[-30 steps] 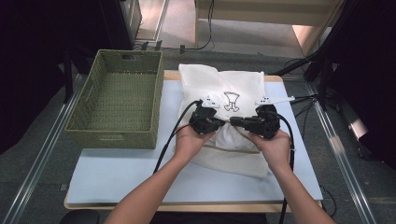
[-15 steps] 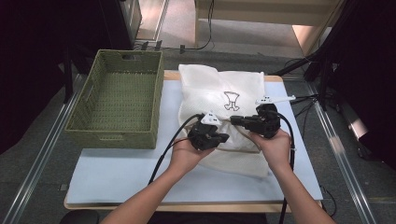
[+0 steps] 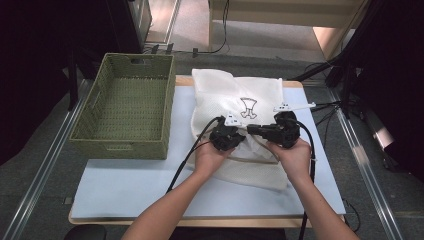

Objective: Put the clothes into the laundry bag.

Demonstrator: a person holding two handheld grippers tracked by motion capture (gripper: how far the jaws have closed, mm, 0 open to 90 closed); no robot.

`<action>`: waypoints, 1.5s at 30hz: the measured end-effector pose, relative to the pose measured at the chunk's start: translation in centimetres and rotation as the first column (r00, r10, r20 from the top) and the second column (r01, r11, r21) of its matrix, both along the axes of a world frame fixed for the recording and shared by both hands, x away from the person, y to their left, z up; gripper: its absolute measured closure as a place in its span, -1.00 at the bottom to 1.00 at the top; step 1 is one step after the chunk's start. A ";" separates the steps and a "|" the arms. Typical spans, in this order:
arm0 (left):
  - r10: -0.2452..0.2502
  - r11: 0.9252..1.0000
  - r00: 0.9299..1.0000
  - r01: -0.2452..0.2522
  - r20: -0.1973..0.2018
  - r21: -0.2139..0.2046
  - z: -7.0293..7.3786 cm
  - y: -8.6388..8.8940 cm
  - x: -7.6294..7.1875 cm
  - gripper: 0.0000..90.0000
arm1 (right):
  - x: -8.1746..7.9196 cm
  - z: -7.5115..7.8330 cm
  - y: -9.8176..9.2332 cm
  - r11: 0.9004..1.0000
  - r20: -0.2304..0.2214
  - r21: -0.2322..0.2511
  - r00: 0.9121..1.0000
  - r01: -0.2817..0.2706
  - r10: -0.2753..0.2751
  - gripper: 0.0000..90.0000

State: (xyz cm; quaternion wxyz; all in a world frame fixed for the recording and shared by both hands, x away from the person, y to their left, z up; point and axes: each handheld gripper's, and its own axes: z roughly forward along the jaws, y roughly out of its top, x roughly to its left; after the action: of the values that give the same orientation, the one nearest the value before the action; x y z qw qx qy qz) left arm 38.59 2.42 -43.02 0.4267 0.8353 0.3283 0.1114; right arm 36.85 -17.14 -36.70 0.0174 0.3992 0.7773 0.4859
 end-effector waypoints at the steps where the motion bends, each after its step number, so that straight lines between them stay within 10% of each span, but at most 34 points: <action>1: 0.008 1.000 1.000 -0.008 0.009 0.002 0.0 -0.1 0.0 1.00 | 0.0 -0.1 0.0 1.000 -0.001 -0.002 1.000 0.004 -0.004 1.00; 19: 0.226 0.974 0.973 -0.227 0.042 0.009 0.7 -0.6 2.1 1.00 | 0.5 -0.6 0.6 0.999 0.007 -0.021 1.000 0.025 -0.025 1.00; 24: 0.170 0.985 0.985 -0.170 0.012 0.019 0.9 -0.5 1.7 1.00 | 0.6 -0.5 0.4 0.999 0.012 -0.029 0.999 0.039 -0.039 1.00; 35: 0.097 0.995 0.995 -0.097 0.019 0.005 1.3 3.7 -5.2 1.00 | 0.6 -0.2 -0.4 0.998 0.013 -0.013 0.999 0.053 -0.053 1.00; 45: 0.167 0.986 0.986 -0.167 0.006 0.002 -1.4 2.8 -2.8 1.00 | 0.7 -0.4 -0.1 0.999 0.003 -0.019 0.999 0.050 -0.050 1.00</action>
State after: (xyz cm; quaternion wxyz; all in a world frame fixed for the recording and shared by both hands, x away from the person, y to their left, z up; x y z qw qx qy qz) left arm 35.78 5.18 -44.43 0.4156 0.8051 0.3958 0.1499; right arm 37.54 -17.27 -37.06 0.0344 0.4178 0.7716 0.4784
